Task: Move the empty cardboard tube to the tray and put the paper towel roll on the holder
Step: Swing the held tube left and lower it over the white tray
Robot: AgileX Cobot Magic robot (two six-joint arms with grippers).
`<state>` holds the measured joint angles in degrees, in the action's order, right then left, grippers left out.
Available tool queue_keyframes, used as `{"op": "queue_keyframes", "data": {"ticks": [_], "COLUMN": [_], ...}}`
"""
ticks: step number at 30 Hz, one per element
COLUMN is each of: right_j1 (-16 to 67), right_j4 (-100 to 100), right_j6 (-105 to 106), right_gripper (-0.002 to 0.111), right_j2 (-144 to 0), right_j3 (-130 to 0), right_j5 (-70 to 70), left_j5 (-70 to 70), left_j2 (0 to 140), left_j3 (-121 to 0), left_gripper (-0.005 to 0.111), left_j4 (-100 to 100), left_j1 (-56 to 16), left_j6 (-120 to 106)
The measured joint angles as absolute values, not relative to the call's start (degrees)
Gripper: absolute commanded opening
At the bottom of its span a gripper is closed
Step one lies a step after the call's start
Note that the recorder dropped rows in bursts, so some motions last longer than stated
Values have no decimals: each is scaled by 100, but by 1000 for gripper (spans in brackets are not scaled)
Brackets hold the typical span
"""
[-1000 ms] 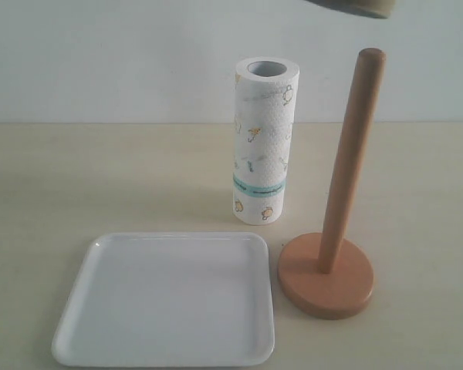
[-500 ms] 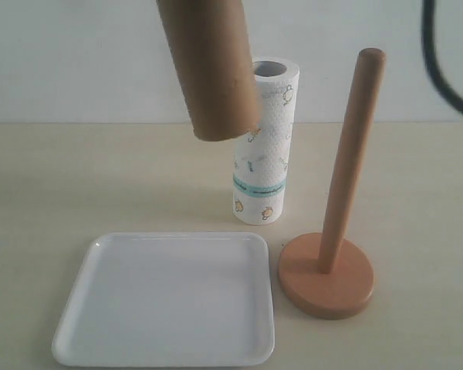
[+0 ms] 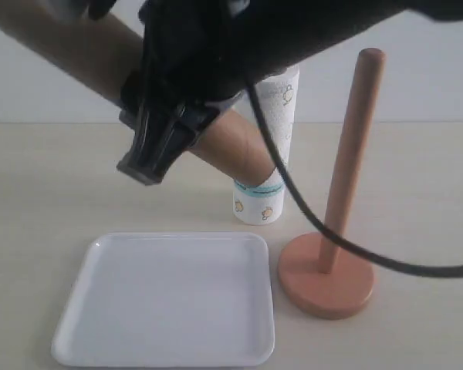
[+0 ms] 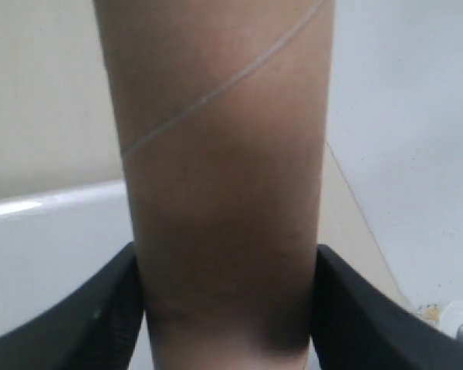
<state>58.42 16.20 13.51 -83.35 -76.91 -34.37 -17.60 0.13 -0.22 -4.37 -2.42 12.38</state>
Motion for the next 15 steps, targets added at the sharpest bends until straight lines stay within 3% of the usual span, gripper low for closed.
{"op": "queue_keyframes", "data": {"ticks": [15], "right_j1": [6511], "right_j4": [3819], "right_j6": [1284], "right_gripper": [0], "right_j2": [-9471], "right_j3": [-7700], "right_j5": [-4583], "left_j5": [-1760], "left_j2": [13], "left_j3": [-22], "left_gripper": [4], "left_j4": [-437], "left_j1": [-242], "left_j6": [1238]}}
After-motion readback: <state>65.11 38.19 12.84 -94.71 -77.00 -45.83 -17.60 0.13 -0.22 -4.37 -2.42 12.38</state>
